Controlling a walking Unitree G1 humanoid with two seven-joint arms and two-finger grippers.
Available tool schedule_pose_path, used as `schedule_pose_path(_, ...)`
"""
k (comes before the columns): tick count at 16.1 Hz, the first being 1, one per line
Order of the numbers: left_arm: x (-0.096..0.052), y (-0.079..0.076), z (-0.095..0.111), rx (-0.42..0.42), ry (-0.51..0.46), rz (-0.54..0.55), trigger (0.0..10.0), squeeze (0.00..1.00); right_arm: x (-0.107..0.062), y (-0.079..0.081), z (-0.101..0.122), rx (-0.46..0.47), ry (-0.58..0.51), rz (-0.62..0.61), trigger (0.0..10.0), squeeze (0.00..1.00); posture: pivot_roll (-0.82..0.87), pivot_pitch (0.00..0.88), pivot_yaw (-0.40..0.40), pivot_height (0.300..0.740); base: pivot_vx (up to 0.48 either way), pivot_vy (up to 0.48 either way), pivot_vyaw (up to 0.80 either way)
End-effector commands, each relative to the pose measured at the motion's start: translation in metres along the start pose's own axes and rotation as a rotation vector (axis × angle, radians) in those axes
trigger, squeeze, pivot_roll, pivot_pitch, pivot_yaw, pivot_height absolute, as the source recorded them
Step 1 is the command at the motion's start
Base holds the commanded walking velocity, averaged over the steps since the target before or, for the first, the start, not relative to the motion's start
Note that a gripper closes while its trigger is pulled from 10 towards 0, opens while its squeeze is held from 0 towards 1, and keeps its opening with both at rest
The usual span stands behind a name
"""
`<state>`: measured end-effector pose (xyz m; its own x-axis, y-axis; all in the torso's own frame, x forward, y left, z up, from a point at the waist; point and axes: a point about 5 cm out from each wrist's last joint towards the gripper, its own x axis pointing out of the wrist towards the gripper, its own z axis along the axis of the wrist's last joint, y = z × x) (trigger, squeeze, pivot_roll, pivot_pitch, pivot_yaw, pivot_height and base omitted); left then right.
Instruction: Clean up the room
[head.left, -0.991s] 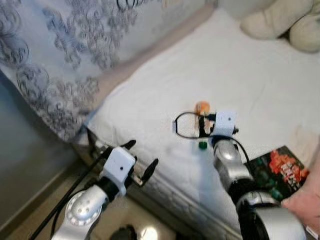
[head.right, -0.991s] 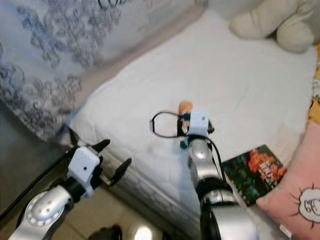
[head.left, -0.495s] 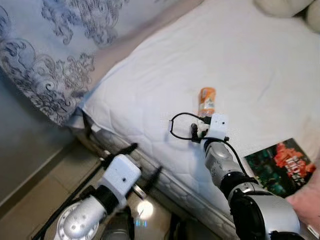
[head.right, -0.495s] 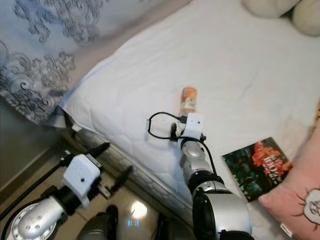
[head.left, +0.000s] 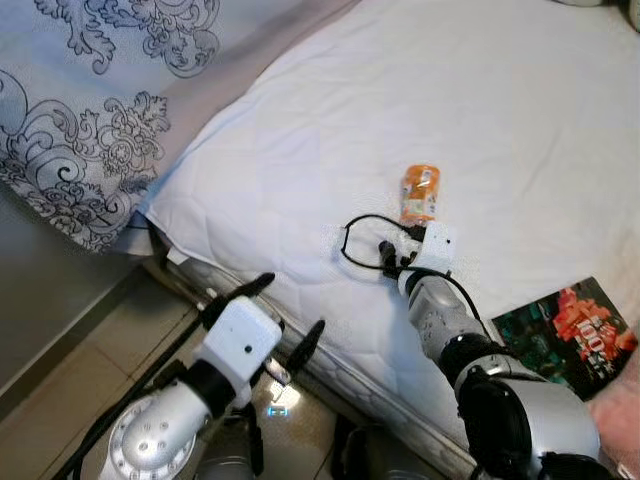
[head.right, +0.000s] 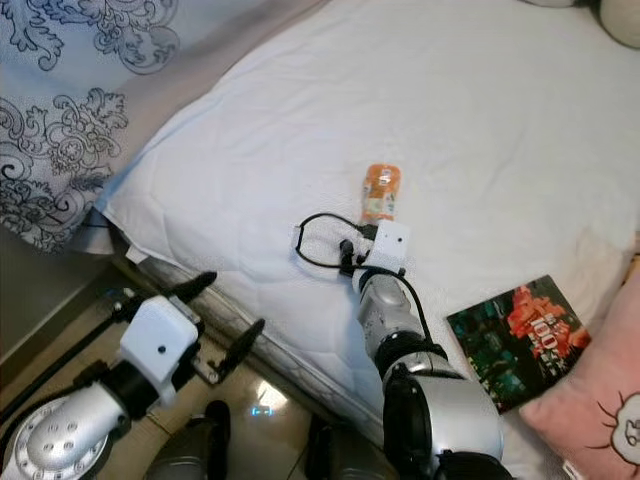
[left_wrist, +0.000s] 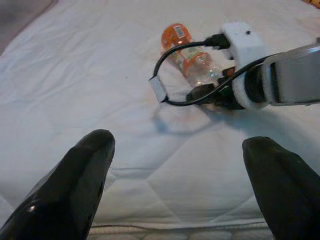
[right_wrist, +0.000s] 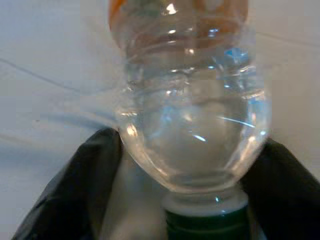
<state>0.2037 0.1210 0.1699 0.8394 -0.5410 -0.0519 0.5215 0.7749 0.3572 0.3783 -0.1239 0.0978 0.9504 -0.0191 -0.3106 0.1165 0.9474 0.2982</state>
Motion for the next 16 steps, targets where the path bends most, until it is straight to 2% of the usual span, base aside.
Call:
schedule_pose_path(1,0.0,-0.003,-0.007,-0.016,0.033,-0.013,10.0,0.0,-0.003,-0.007,-0.018,0.04,0.084,-0.024,0.0,0.0,0.47,0.39,-0.119,0.74,0.0,0.0,0.0)
schedule_pose_path(4,0.009,-0.004,-0.011,-0.02,0.031,-0.024,10.0,0.0,-0.002,-0.003,-0.016,0.031,0.084,0.002,0.0,0.0,0.45,0.357,-0.12,0.74,0.0,0.0,0.0)
schedule_pose_path(6,0.017,-0.002,-0.018,-0.026,0.036,-0.025,10.0,0.0,-0.002,0.0,-0.013,0.014,0.068,0.027,0.0,0.0,0.42,0.299,-0.123,0.74,0.0,0.0,0.0)
schedule_pose_path(7,0.024,0.0,-0.022,-0.034,0.037,-0.024,10.0,0.0,-0.002,0.003,-0.013,-0.009,0.071,0.059,0.0,0.0,0.41,0.264,-0.125,0.74,0.0,0.0,0.0)
schedule_pose_path(8,0.035,0.004,-0.03,-0.018,0.039,-0.028,10.0,0.0,-0.002,0.003,-0.016,-0.011,0.083,0.062,0.0,0.0,0.38,0.181,-0.121,0.74,0.0,0.0,0.0)
schedule_pose_path(9,0.041,0.005,-0.031,-0.013,0.035,-0.031,10.0,0.0,-0.003,0.003,-0.017,-0.013,0.084,0.061,0.0,0.0,0.38,0.17,-0.119,0.74,0.0,0.0,0.0)
schedule_pose_path(10,0.055,0.009,-0.033,-0.038,0.017,-0.019,10.0,0.0,-0.002,0.005,-0.014,-0.021,0.066,0.072,0.0,0.0,0.36,0.097,-0.108,0.74,0.0,0.0,0.0)
schedule_pose_path(12,0.066,0.013,-0.032,-0.067,-0.005,0.002,10.0,0.0,-0.001,0.004,-0.006,-0.028,0.034,0.084,0.0,0.0,0.35,0.064,-0.103,0.74,0.0,0.0,0.0)
schedule_pose_path(13,0.076,0.02,-0.039,-0.101,0.006,0.043,10.0,0.0,0.001,0.004,0.008,-0.036,-0.024,0.081,0.0,0.0,0.33,0.0,-0.09,0.74,0.0,0.0,0.0)
schedule_pose_path(14,0.081,0.025,-0.047,-0.116,0.026,0.066,10.0,0.0,0.003,0.003,0.023,-0.07,-0.096,0.081,0.0,0.0,0.31,0.0,-0.079,0.74,0.0,0.0,0.0)
schedule_pose_path(15,0.092,0.036,-0.061,-0.173,0.048,0.14,10.0,0.0,0.002,0.004,0.062,-0.142,-0.284,0.087,0.0,0.0,0.28,0.0,-0.064,0.74,0.0,0.0,0.0)
schedule_pose_path(16,0.094,0.039,-0.064,-0.198,0.049,0.173,10.0,0.0,0.0,0.001,0.077,-0.171,-0.373,0.078,0.0,0.0,0.26,0.0,-0.06,0.74,0.0,0.0,0.0)
